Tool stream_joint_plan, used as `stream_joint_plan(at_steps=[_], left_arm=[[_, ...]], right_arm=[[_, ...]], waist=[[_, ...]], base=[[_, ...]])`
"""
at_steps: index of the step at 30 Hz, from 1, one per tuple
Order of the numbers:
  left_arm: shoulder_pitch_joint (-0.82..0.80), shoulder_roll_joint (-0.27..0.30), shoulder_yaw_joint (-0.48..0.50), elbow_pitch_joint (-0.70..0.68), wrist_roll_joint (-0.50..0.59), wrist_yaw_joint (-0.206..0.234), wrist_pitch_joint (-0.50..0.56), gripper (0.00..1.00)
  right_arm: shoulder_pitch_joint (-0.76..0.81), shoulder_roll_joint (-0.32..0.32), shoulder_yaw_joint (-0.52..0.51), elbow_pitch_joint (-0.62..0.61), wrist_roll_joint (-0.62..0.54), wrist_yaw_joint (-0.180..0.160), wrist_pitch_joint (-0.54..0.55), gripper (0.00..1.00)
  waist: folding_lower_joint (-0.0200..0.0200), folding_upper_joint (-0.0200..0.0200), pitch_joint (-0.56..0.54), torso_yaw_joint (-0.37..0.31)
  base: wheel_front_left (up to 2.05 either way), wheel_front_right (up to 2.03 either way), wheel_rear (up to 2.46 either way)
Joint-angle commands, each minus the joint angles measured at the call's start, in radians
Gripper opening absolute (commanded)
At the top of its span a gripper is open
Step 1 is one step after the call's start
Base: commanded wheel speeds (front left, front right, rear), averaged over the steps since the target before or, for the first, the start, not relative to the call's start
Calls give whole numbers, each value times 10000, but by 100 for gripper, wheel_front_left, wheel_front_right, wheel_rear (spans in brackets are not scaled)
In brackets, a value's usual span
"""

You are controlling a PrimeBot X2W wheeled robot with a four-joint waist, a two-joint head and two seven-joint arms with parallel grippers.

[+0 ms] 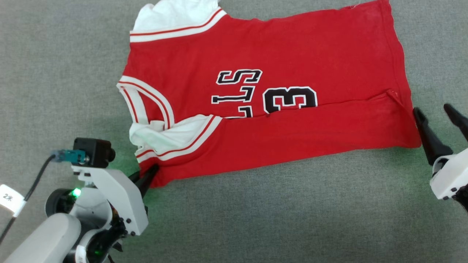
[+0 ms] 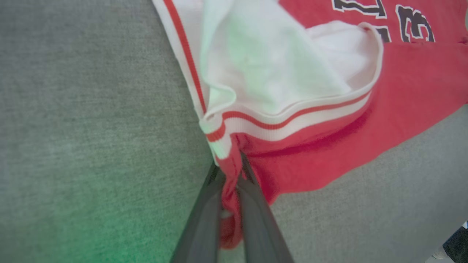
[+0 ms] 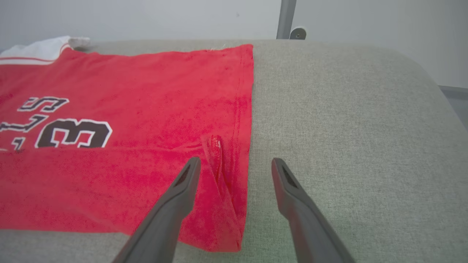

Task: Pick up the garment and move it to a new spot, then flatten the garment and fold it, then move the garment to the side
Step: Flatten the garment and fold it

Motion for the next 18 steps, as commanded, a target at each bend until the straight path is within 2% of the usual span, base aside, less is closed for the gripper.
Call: stream_joint_plan(at_steps=[1,9,13,18], left_arm=[[327,-189,-413,263,3,-49,140,0],[171,-527,-650,362,264,-171,-149,0],[30,-751,-724,480,300,-304,-281,0],[-169,-914,-752,713,318,-461,-432,0]], right_arm=[[148,-225,151,-91,36,-14,471,100],[153,-1194,430,-280,310,-14,3365,100],[-86,-1591,689,-116,20,-14,4086,100],[-496,-1460,765,250,298,-14,4484,100]], waist=[[0,-1,-68,31],[0,-1,-12,317],[0,-1,157,512],[0,-1,377,749]], base=[[0,0,0],[0,0,0],[0,0,0],[0,0,0]])
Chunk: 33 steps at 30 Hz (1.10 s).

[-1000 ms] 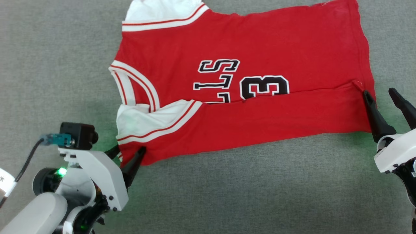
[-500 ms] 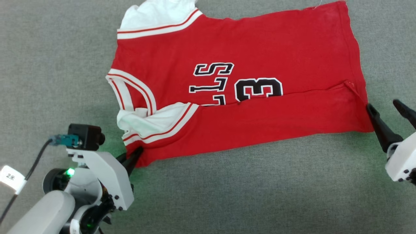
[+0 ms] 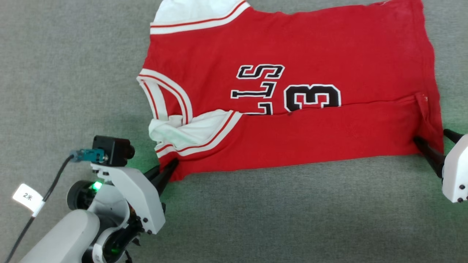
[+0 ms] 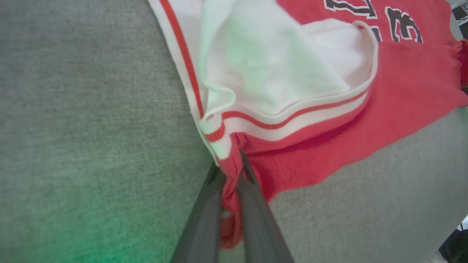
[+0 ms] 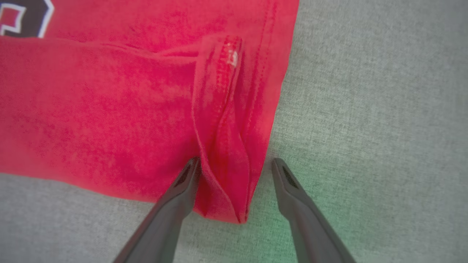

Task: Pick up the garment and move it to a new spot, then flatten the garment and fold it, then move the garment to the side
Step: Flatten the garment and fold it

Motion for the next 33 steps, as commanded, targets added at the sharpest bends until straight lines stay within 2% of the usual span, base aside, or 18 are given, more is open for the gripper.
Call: stream_joint_plan(at_steps=[1,3,4,5,6,11,17,21,28,32,33], left_arm=[[164,-229,-337,372,0,-75,110,0],[94,-289,-357,484,22,-111,69,0],[60,-319,-376,540,29,-152,67,0],[40,-353,-400,602,28,-172,49,0],[39,-391,-414,672,21,-216,40,0],[96,-452,-479,988,-74,-384,-27,0],[565,-186,-345,995,-285,-467,-82,0],[1079,-12,-214,600,-497,-356,-216,0],[2217,424,-25,-393,-703,103,-462,0],[2636,503,81,-831,-863,225,-557,0],[2705,557,84,-910,-840,233,-569,0]], right_arm=[[-119,31,32,201,5,-14,149,100],[-198,135,29,441,74,-14,321,100],[-205,148,46,579,88,-14,416,97],[-172,126,95,674,85,-14,489,26],[-150,139,99,749,112,-14,503,0],[99,232,-29,870,207,-14,417,0],[758,182,-219,696,313,-14,495,0],[1428,140,-382,305,398,-14,613,0],[2704,287,-577,-575,622,-14,1046,0],[3010,528,-777,-878,535,-14,829,0],[3037,596,-866,-901,457,-14,704,47]], waist=[[0,0,166,178],[0,0,189,231],[0,0,186,258],[0,0,170,282],[0,0,134,304],[0,0,-192,359],[0,0,-999,347],[0,0,-1364,289],[0,0,-1599,212],[0,0,-1720,162],[0,0,-1746,148]], base=[[0,0,0],[0,0,0],[0,0,0],[0,0,0],[0,0,0],[0,0,0],[0,0,0],[0,0,0],[0,0,0],[0,0,0],[0,0,0]])
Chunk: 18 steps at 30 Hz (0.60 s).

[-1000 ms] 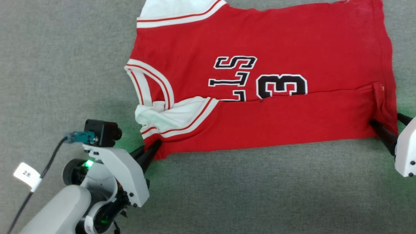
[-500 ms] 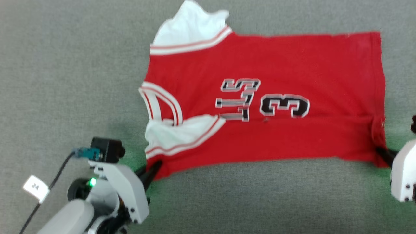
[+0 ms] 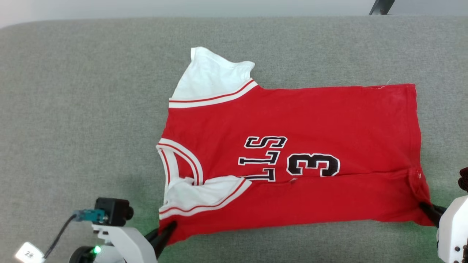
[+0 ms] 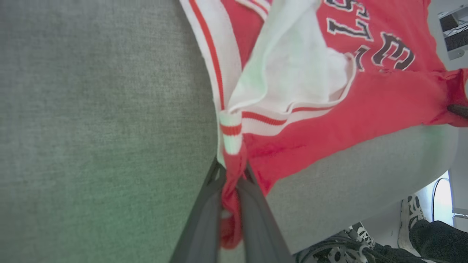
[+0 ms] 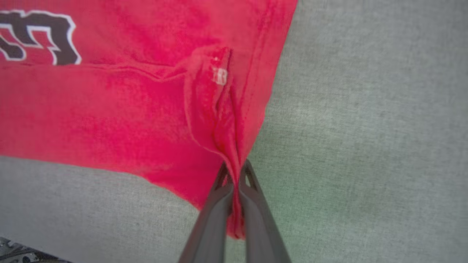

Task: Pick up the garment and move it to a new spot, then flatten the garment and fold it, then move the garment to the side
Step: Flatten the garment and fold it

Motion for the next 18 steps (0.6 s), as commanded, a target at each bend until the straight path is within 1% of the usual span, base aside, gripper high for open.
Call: stream_joint_plan(at_steps=[1,2,3,4,5,8,10,13,14,16,18], left_arm=[[98,69,92,-118,66,58,-121,14],[116,21,209,-206,10,124,-233,33],[159,49,233,-321,16,86,-287,43],[185,102,290,-436,79,97,-379,86],[162,125,417,-537,114,182,-523,100],[40,207,822,-821,309,424,-971,100],[-105,124,1224,-960,399,564,-1466,100],[-423,-3,1839,-853,686,720,-2387,100],[-543,-130,2031,-729,703,737,-2672,100],[-920,-256,2283,-452,832,638,-3109,100],[-1472,-270,2458,-99,1062,491,-3467,100]], right_arm=[[134,53,-69,-42,-97,-14,-135,100],[165,64,-26,-104,-94,-14,-221,100],[170,155,-150,-143,-69,-14,-315,100],[145,215,-255,-229,-78,-14,-459,100],[116,289,-381,-310,-121,-14,-594,100],[-90,507,-647,-662,-233,-14,-1162,100],[-353,666,-785,-902,-401,-12,-1782,100],[-631,902,-577,-1030,-621,-12,-2816,100],[-739,1000,-488,-979,-630,-12,-3163,100],[-939,1136,-317,-785,-729,-12,-3794,100],[-1153,1354,-77,-545,-799,-12,-4402,100]], waist=[[0,0,-60,-39],[0,0,-84,-42],[0,0,-112,-48],[0,0,-135,-49],[0,0,-149,-45],[0,0,-154,-75],[0,0,-152,-117],[0,0,-122,-224],[0,0,-110,-274],[0,0,-57,-380],[0,0,33,-521]], base=[[0,0,0],[0,0,0],[0,0,0],[0,0,0],[0,0,0],[0,0,0],[0,0,0],[0,0,0],[0,0,0],[0,0,0],[0,0,0]])
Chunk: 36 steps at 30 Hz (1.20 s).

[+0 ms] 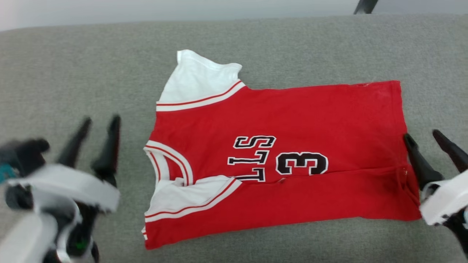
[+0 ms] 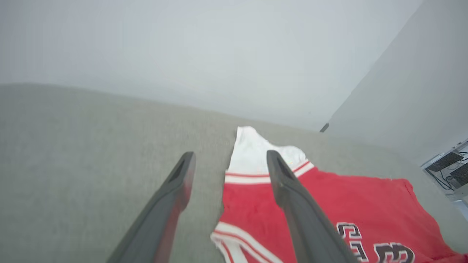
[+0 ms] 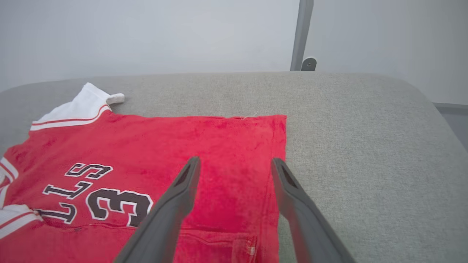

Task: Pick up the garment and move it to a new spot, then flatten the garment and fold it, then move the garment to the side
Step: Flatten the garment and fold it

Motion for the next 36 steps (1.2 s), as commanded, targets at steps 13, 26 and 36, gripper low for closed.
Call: stream_joint_plan(at_steps=[13,26,36], left_arm=[[-5677,522,-838,4086,1500,-2395,835,100],[-9127,410,-2767,9166,981,-4231,6300,100],[-9553,-153,-3197,10023,179,-4338,7662,100]], right_arm=[[-1102,998,1233,705,-293,-10,-2273,100],[-917,1226,1561,745,-179,-10,-2723,100],[-1133,1152,1647,865,-122,-10,-2676,100]], waist=[[0,0,1332,-1648],[0,0,1931,-2622],[0,0,2194,-2703]], base=[[0,0,0],[0,0,0],[0,0,0]])
